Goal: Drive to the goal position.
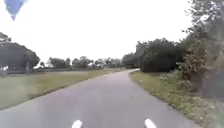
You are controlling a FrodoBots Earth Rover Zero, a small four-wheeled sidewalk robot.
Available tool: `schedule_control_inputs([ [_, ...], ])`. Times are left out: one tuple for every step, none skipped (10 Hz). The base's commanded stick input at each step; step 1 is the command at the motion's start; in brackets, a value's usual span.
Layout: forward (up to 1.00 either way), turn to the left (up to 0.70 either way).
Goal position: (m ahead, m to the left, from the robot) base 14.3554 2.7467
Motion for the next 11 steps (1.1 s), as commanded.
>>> schedule_control_inputs([
  [0.85, 0.00],
  [0.85, 0.00],
  [0.85, 0.00],
  [0.85, 0.00],
  [0.85, 0.00],
  [0.85, 0.00],
  [0.85, 0.00],
  [0.85, 0.00],
  [0.85, 0.00],
  [0.85, 0.00],
  [0.85, 0.00],
])
